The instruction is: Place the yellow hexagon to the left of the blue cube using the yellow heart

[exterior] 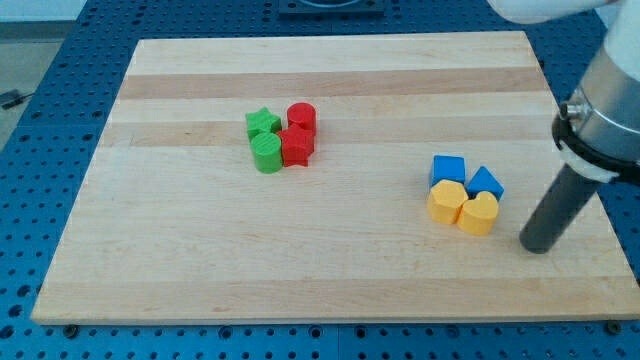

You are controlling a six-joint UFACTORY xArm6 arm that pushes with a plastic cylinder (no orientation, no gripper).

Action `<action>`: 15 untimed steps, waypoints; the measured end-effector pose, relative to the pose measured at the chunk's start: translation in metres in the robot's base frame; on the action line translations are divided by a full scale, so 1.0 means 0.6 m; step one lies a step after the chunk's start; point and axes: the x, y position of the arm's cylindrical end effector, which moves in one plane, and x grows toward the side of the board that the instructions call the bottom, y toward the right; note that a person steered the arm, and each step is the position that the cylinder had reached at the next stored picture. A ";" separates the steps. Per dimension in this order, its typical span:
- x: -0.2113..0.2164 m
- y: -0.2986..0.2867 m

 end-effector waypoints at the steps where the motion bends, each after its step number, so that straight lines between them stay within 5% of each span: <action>1: -0.023 -0.033; 3: -0.033 -0.149; 7: -0.018 -0.209; 10: 0.059 -0.315; 15: -0.073 -0.254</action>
